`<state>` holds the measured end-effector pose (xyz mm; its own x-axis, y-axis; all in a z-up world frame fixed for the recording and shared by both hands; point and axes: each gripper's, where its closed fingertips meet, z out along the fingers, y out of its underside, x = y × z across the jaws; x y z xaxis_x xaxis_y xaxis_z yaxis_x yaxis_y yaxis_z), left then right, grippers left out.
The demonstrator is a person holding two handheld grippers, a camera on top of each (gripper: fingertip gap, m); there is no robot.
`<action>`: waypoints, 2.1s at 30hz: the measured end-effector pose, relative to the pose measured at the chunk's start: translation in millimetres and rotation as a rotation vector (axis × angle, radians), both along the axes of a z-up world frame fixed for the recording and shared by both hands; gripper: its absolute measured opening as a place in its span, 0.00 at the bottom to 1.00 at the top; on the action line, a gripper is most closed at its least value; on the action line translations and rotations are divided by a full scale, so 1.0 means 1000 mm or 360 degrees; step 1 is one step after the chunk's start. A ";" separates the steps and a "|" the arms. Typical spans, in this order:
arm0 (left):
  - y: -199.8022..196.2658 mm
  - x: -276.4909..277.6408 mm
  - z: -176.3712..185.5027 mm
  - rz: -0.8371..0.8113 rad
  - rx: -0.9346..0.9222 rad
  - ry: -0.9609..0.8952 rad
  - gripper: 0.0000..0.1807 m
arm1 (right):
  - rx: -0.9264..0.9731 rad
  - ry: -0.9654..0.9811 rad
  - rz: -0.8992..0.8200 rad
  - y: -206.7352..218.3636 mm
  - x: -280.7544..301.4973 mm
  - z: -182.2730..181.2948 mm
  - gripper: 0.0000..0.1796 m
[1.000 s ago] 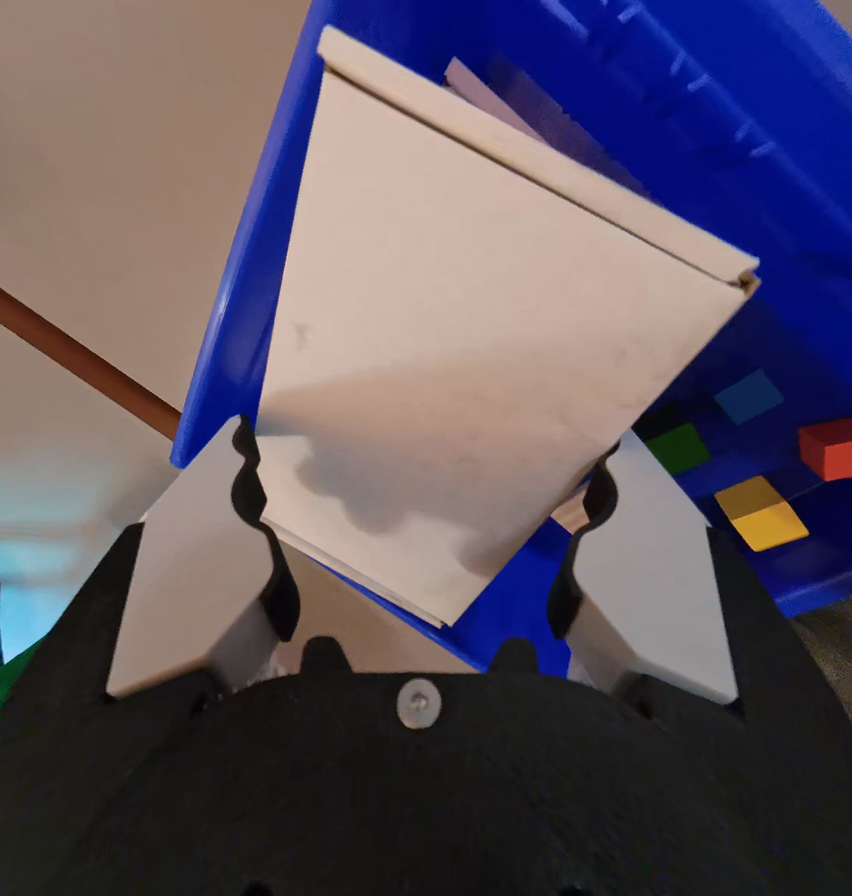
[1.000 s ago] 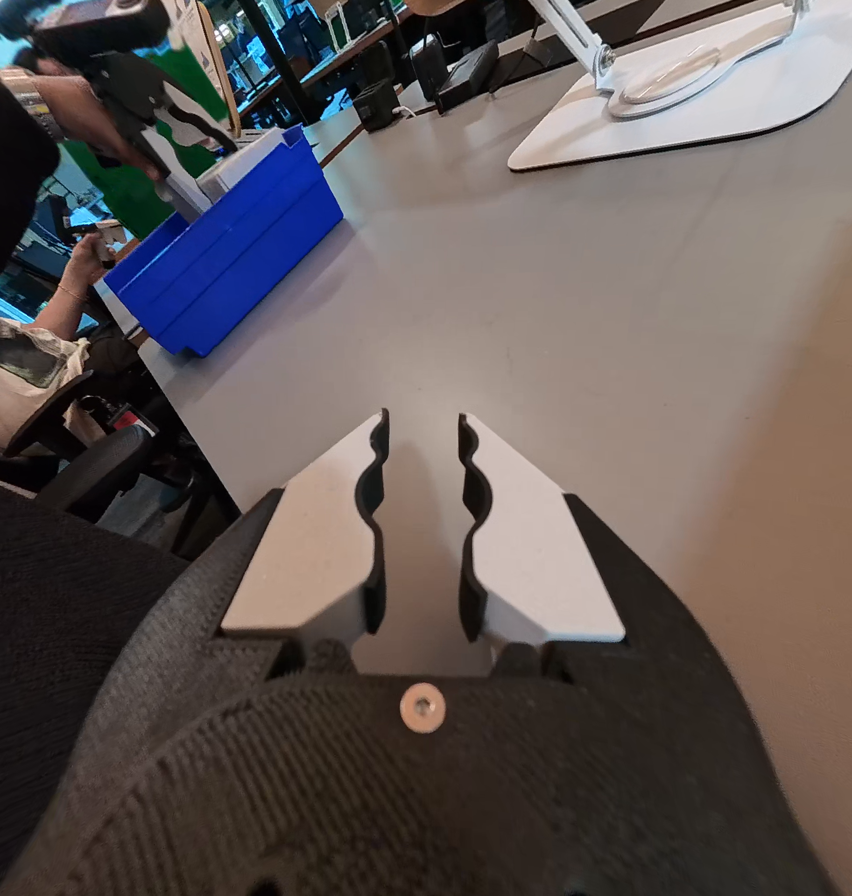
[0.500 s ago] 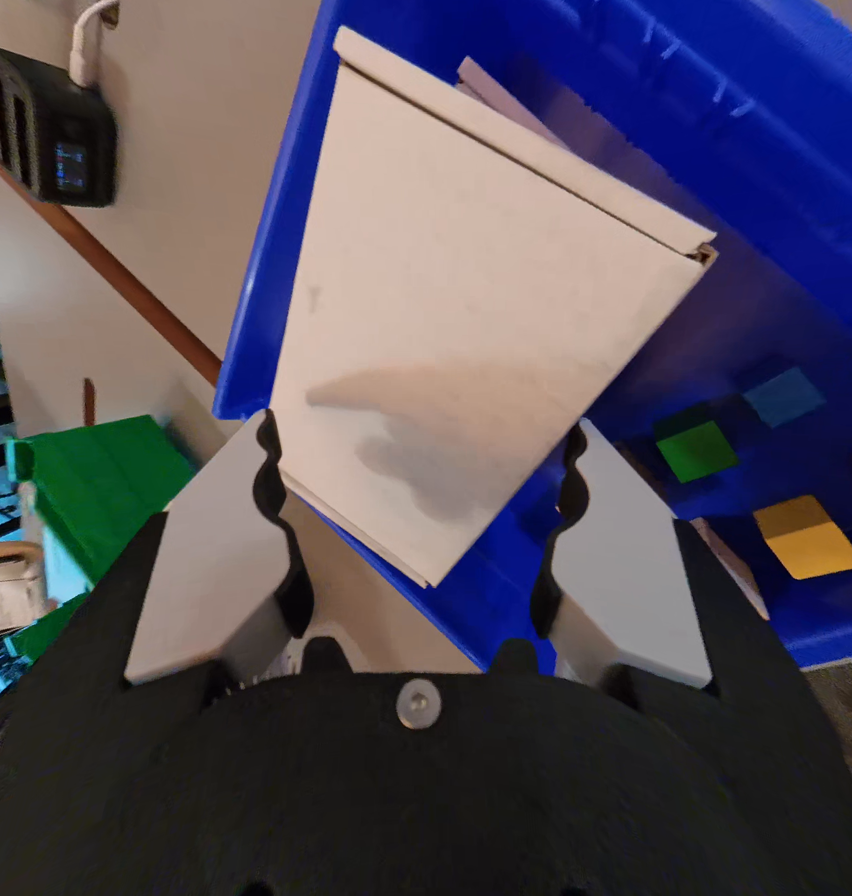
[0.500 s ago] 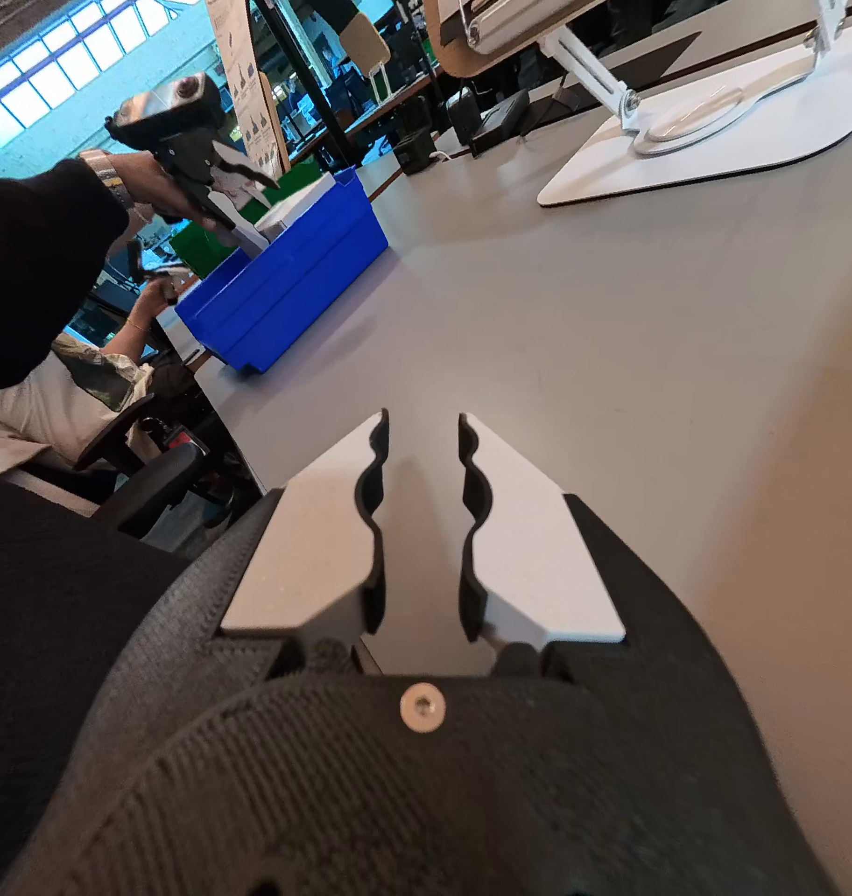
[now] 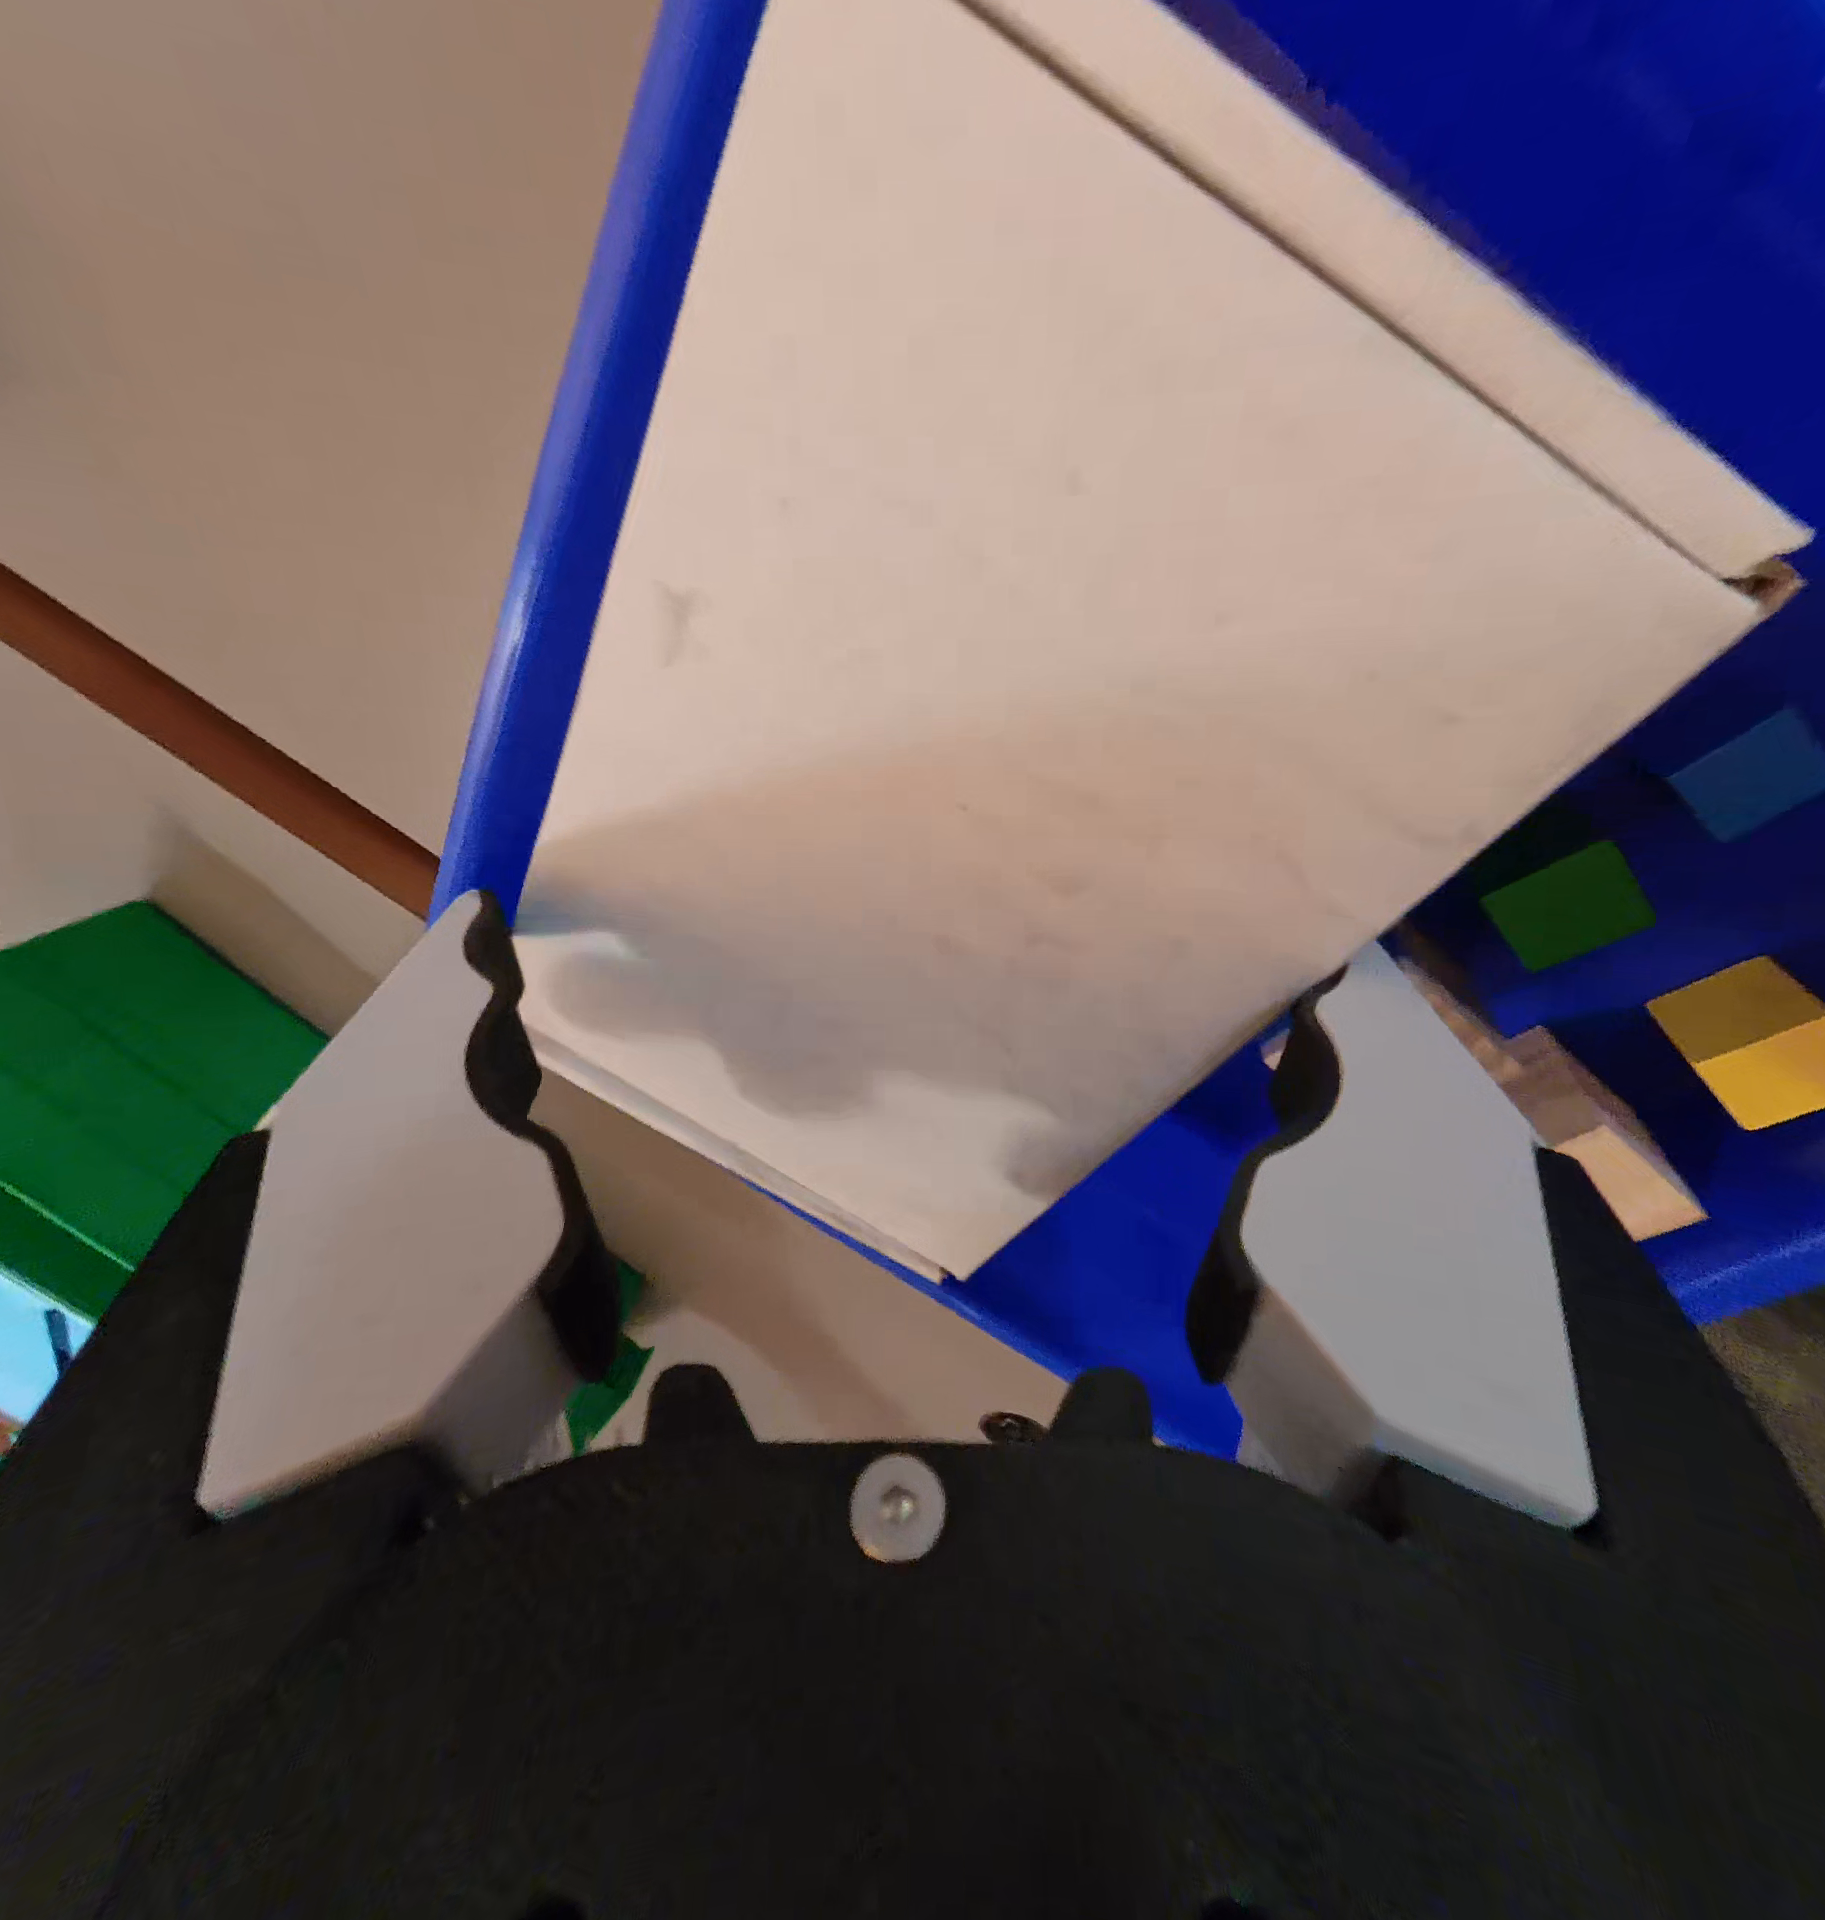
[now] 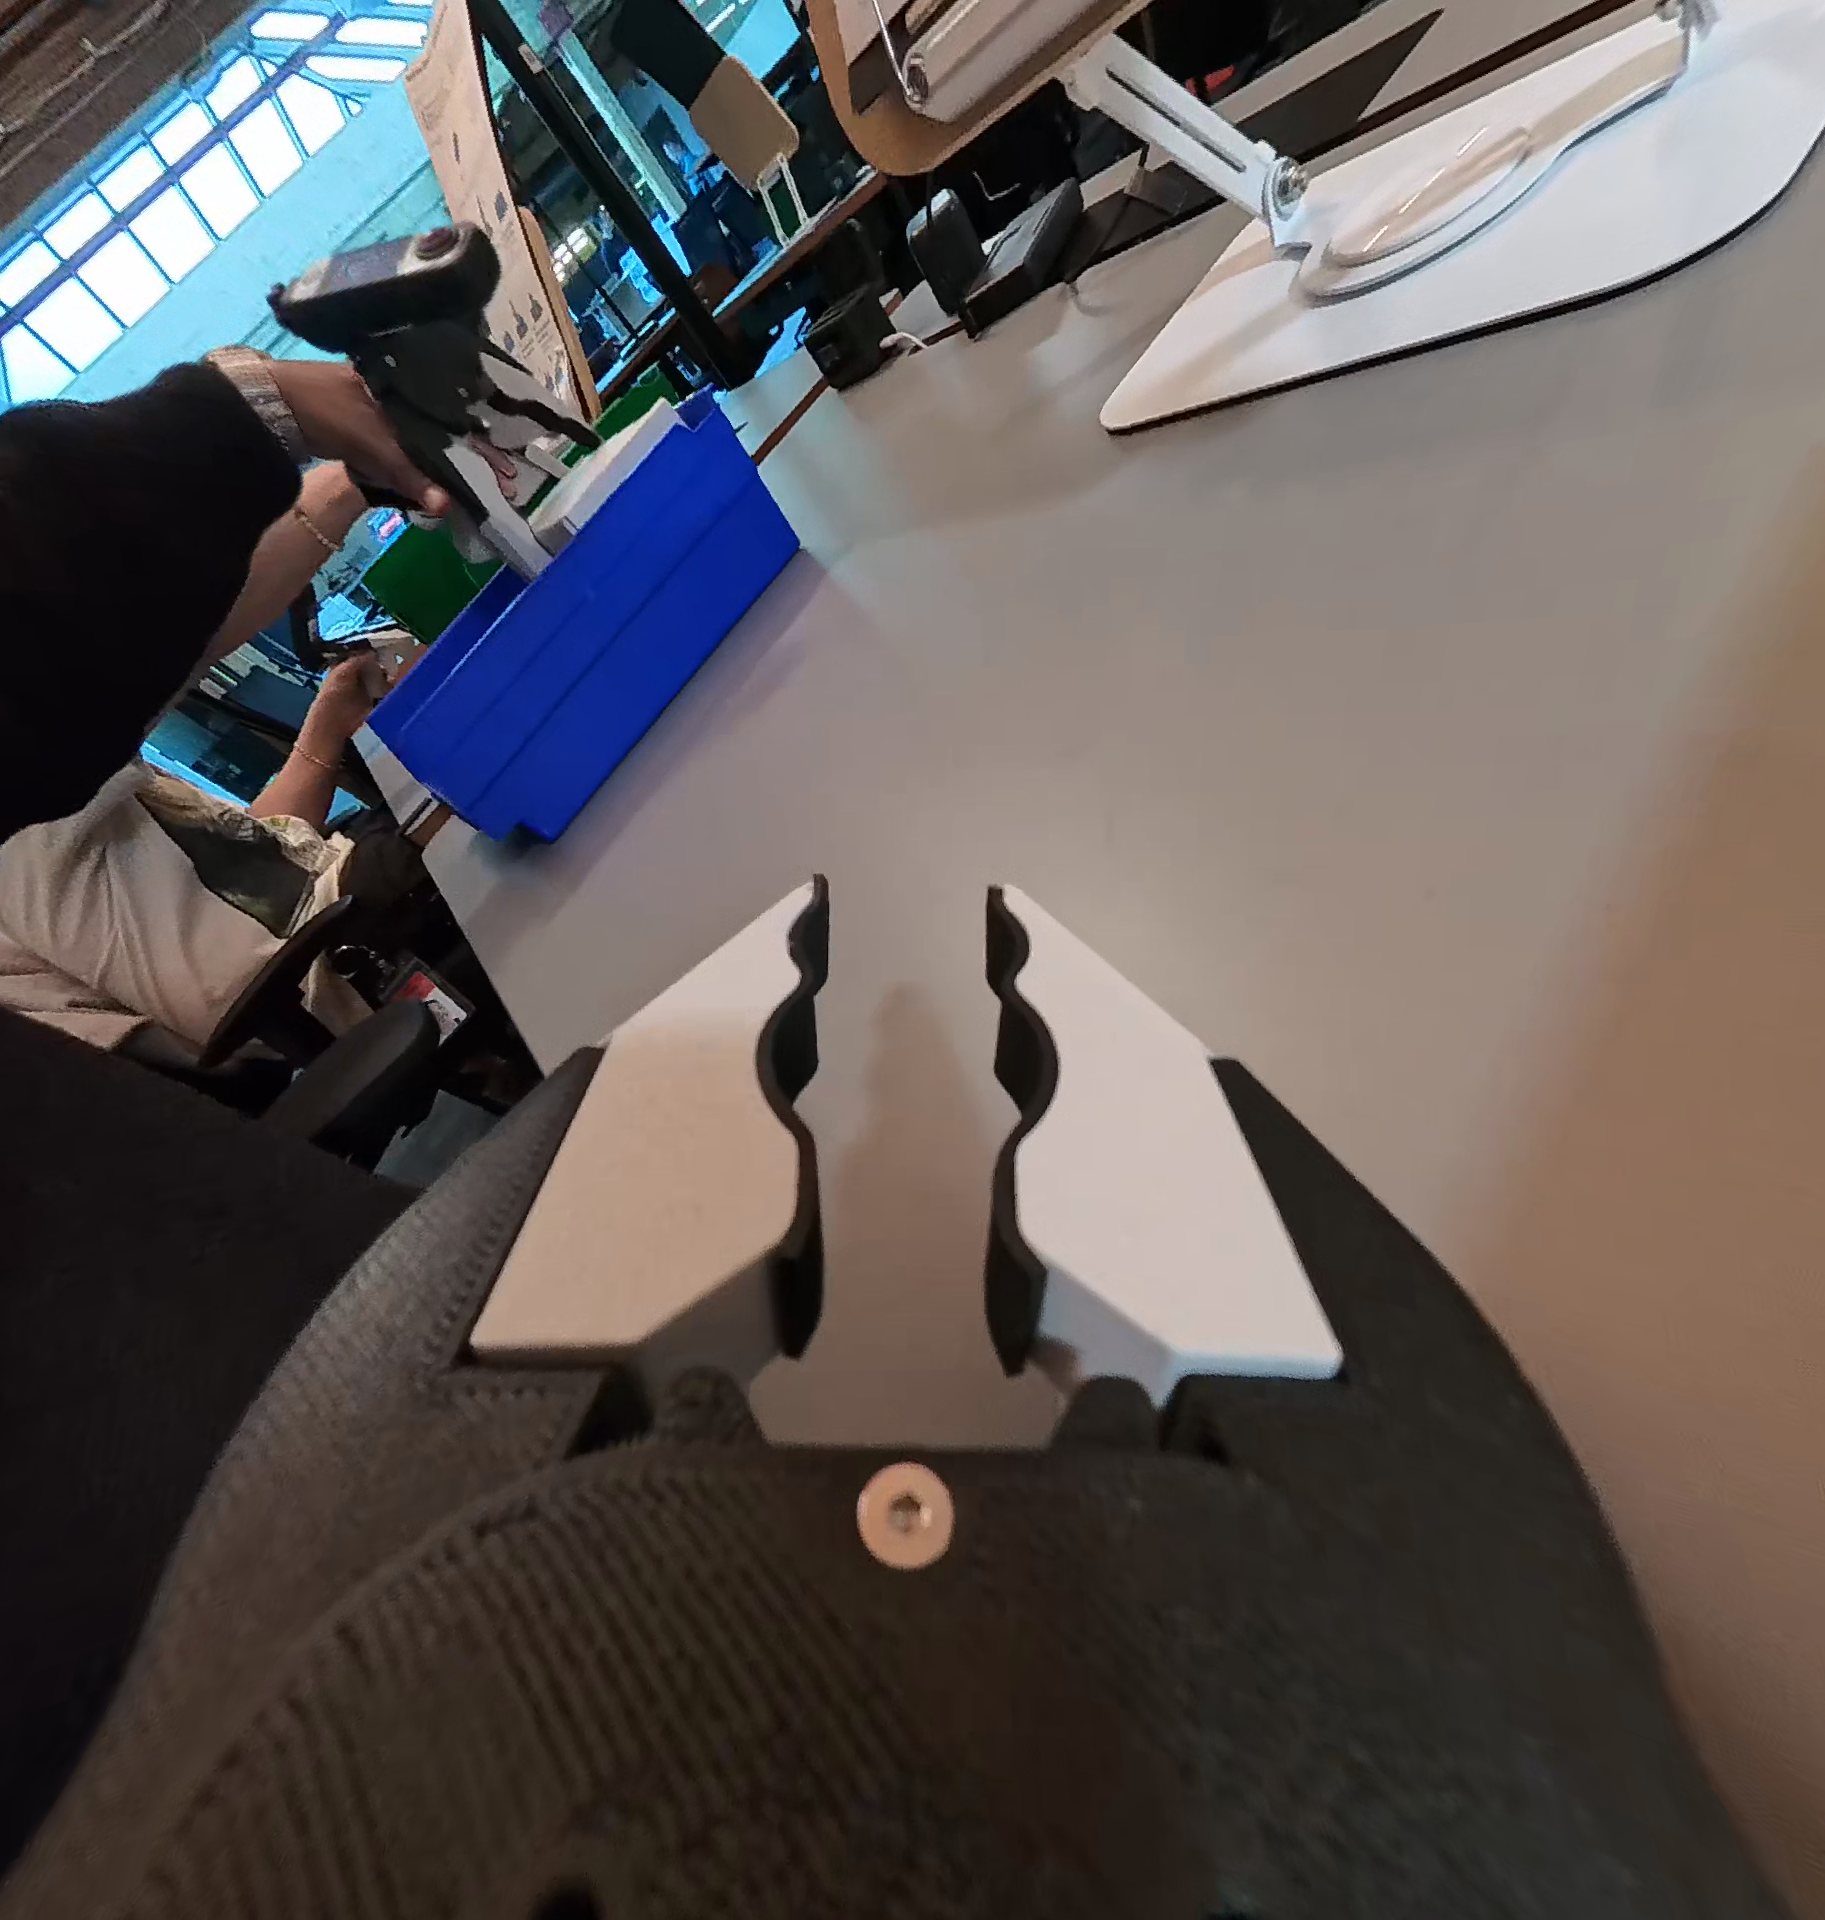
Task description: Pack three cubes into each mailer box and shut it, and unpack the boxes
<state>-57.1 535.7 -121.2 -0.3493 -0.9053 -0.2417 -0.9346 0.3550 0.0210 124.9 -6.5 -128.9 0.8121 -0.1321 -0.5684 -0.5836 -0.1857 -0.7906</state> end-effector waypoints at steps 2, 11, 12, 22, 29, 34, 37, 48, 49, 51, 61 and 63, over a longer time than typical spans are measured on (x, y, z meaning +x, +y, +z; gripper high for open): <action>0.000 -0.001 -0.007 -0.0036 -0.0024 0.0021 0.84 | -0.0011 -0.0002 0.0011 0.002 0.000 -0.002 0.16; 0.009 -0.018 -0.011 -0.0226 0.0259 0.0215 0.79 | -0.0001 0.0055 0.0065 0.005 -0.005 -0.003 0.16; 0.003 -0.017 -0.010 -0.0205 0.0193 0.0200 0.79 | 0.0003 0.0058 0.0066 0.005 -0.006 -0.003 0.16; -0.011 -0.026 0.028 -0.0020 0.0092 0.0066 0.56 | 0.0118 0.0193 0.0056 0.000 -0.002 0.008 0.16; -0.017 -0.023 0.067 0.0255 -0.0191 -0.0158 0.22 | 0.0100 0.0202 0.0085 0.002 -0.006 0.005 0.16; -0.017 -0.016 0.079 0.0214 -0.0216 -0.0225 0.31 | 0.0111 0.0238 0.0074 0.002 -0.004 0.004 0.16; -0.017 -0.012 0.075 0.0133 -0.0126 -0.0208 0.34 | 0.0114 0.0253 0.0072 0.002 -0.004 0.004 0.16; -0.040 0.028 0.097 -0.0480 0.0316 -0.0392 0.01 | 0.0109 0.0275 0.0080 0.003 -0.003 0.002 0.14; -0.051 0.030 0.099 -0.0526 0.0276 -0.0413 0.01 | 0.0112 0.0279 0.0083 0.003 -0.004 0.002 0.14; -0.080 0.030 0.101 -0.0544 0.0050 -0.0443 0.02 | 0.0121 0.0288 0.0087 0.003 -0.004 0.003 0.14; -0.124 0.033 0.124 -0.0631 -0.0237 -0.0763 0.00 | 0.0205 0.0338 0.0078 -0.002 -0.003 0.013 0.13; -0.114 0.029 0.118 -0.0539 -0.0286 -0.0747 0.03 | 0.0218 0.0354 0.0072 -0.003 -0.002 0.013 0.13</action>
<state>-27.7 421.6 -2.7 -0.5184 -0.8031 -0.2936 -0.6638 0.5944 -0.4539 122.9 -9.1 -115.6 0.6686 -0.0082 -0.7436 -0.7392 -0.1157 -0.6635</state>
